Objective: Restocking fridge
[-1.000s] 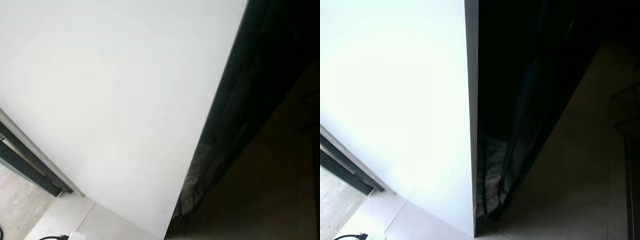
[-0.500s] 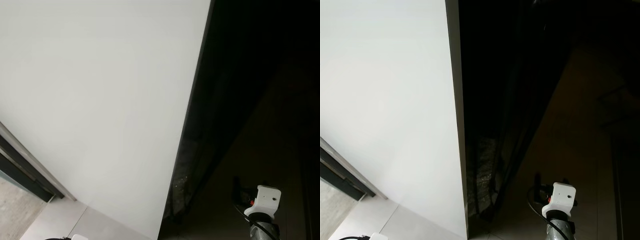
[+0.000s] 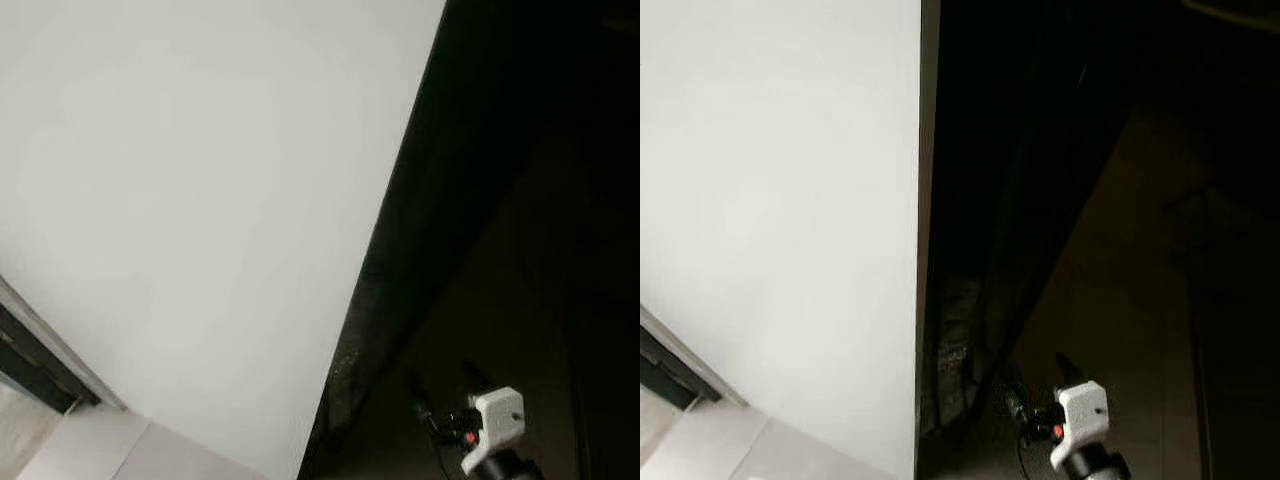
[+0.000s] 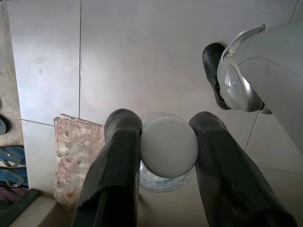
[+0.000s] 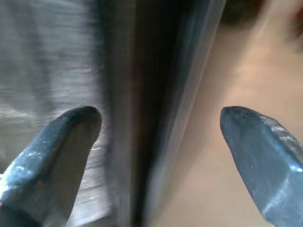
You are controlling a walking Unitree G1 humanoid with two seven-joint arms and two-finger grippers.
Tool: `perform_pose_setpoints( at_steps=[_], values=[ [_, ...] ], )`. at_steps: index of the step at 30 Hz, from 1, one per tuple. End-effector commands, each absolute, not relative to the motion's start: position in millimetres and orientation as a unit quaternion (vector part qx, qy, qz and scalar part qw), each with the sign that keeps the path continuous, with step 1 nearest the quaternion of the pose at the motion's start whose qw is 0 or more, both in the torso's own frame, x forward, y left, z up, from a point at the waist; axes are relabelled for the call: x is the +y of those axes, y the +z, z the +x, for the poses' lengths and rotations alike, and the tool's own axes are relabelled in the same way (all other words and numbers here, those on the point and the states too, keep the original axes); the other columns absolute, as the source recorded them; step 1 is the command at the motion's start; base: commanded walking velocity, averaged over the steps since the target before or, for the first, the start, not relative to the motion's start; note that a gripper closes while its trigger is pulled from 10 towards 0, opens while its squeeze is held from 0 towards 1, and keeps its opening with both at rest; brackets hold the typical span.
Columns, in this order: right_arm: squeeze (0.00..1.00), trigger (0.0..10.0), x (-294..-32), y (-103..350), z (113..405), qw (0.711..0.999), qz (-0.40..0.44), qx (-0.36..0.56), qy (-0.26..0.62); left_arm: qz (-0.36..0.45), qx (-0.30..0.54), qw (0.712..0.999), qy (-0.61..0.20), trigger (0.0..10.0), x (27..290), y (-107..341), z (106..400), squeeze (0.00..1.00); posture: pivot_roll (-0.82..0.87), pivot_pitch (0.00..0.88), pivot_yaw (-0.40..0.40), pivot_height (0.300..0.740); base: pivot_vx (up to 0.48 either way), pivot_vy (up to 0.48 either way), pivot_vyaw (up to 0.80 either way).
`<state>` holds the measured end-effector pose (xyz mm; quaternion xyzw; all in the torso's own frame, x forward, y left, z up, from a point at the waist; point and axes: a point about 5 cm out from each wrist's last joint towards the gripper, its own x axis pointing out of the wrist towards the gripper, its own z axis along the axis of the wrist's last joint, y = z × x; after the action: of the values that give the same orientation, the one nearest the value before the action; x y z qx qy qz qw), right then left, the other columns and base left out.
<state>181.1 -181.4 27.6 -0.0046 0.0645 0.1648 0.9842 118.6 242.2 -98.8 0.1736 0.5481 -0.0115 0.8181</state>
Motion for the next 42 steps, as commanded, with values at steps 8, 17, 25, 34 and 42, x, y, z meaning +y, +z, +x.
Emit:
perform_pose_setpoints(
  at_steps=[8, 17, 25, 34, 42],
  values=[
    [1.00, 10.0, -176, 76, 215, 0.992, -0.021, -0.001, 0.125, 0.168, 0.549, 0.819, -0.003, 10.0, 240, -100, 116, 0.00, 0.04, 0.037, -0.110, 0.740, 0.000, 0.000, 0.00],
    [1.00, 10.0, -143, 89, 223, 0.985, -0.019, 0.004, 0.172, 0.165, 0.546, 0.821, -0.001, 10.0, 238, -99, 120, 0.00, 0.05, 0.049, -0.111, 0.740, 0.000, 0.000, 0.00],
    [0.26, 10.0, -134, 99, 232, 0.984, -0.016, -0.007, 0.178, 0.165, 0.546, 0.821, -0.002, 10.0, 235, -100, 121, 0.00, 0.05, 0.046, -0.106, 0.740, 0.000, 0.000, 0.00],
    [0.00, 10.0, -138, 106, 240, 0.991, -0.019, -0.023, 0.133, 0.164, 0.544, 0.823, -0.003, 10.0, 234, -100, 123, 0.00, 0.05, 0.045, -0.105, 0.740, 0.000, 0.000, 0.00],
    [0.00, 10.0, -142, 109, 243, 0.994, -0.022, -0.034, 0.102, 0.166, 0.542, 0.824, -0.004, 10.0, 236, -99, 121, 0.00, 0.05, 0.046, -0.103, 0.740, 0.000, 0.000, 0.00]
  ],
)
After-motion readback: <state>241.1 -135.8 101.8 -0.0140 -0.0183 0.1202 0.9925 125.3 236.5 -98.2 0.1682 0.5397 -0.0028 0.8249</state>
